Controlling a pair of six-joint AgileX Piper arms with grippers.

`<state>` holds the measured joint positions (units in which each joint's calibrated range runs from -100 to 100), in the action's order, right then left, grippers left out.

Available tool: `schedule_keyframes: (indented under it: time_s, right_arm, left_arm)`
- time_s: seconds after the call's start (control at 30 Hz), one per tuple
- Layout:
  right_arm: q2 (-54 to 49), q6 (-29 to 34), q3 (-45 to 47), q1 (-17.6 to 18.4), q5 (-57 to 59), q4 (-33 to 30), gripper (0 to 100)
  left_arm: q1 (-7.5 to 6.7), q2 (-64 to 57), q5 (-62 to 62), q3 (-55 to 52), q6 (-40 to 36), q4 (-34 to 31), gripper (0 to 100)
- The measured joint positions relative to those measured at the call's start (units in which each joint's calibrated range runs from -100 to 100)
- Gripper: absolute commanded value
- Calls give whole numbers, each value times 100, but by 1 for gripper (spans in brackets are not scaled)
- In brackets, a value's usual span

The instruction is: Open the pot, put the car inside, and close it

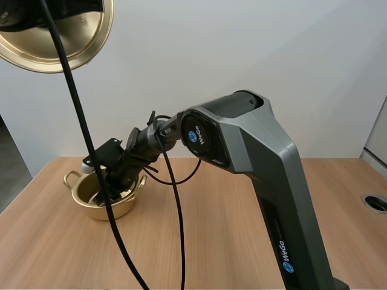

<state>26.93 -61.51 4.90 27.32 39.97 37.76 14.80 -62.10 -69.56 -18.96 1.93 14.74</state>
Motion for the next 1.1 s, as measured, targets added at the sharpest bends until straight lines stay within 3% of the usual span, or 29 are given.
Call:
schedule_keyframes:
  time_s: [0.17,0.27,0.37,0.47,0.63,0.83,1.1]
  right_arm:
    - [-378,0,0,0,32,0,69]
    - [-746,107,0,0,248,-49,61]
    - [-1127,366,0,-42,652,-323,38]
    - [-1563,760,28,-127,1065,-805,0]
    - [-2090,1507,30,-397,1620,-1666,0]
    - [-2675,2215,30,-985,2471,-2679,0]
    - [-3259,2245,30,-1510,3027,-2920,0]
  left_arm:
    - [0,8,0,0,112,-37,0]
    - [0,120,0,0,199,-75,0]
    - [0,267,-11,-72,199,-75,0]
    - [0,385,-8,-271,199,-111,0]
    - [0,754,227,-605,365,-118,0]
    - [0,1380,570,-931,614,-118,0]
    - [0,2358,-272,-945,1294,516,0]
